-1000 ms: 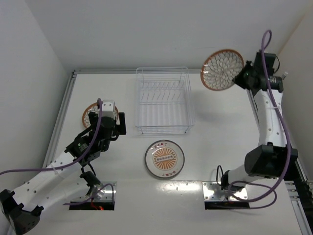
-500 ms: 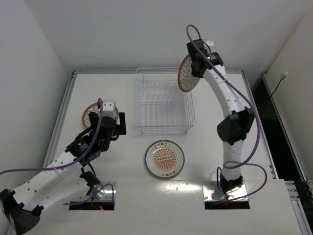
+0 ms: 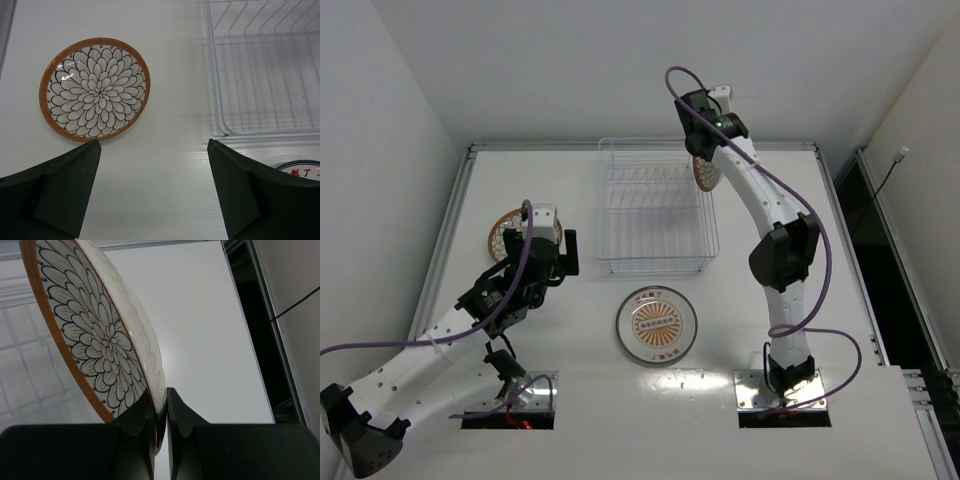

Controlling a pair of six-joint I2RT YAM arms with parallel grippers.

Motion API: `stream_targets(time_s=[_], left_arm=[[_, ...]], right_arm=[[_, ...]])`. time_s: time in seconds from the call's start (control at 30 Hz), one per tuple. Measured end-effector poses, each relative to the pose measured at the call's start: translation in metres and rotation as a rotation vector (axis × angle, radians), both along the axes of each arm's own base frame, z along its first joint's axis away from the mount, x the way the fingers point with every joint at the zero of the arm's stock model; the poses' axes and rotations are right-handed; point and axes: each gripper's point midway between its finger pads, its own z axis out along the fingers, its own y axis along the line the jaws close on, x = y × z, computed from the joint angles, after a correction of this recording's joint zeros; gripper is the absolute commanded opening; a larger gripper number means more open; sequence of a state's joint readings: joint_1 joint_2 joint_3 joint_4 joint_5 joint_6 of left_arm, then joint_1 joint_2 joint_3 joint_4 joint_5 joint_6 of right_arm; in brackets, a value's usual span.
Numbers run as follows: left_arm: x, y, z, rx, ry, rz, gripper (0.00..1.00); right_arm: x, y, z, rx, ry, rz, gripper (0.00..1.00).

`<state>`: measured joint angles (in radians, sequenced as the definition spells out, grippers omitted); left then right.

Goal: Load the plates into the dish rack

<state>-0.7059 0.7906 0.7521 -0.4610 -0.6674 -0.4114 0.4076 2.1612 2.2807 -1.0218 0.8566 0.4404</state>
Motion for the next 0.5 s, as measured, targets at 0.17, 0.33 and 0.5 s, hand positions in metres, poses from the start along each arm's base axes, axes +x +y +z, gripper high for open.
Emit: stream_targets(time_s=[0.17,0.33,0.5], left_arm=[[0.001,0.000,-0.002,0.006,0.004,0.004,0.87],[0.001,0.001,-0.005,0.014,0.011,0.005,0.87],[0.001,0.000,-0.006,0.016,0.014,0.006,0.87]], right_arm=[[0.009,0.017,-0.016,-0.059,0.013,0.031,0.00],[0.014,0.028,-0.020,-0.095,-0.004,0.042,0.00],[0.017,0.034,-0.021,-0.136,-0.010,0.050,0.00]])
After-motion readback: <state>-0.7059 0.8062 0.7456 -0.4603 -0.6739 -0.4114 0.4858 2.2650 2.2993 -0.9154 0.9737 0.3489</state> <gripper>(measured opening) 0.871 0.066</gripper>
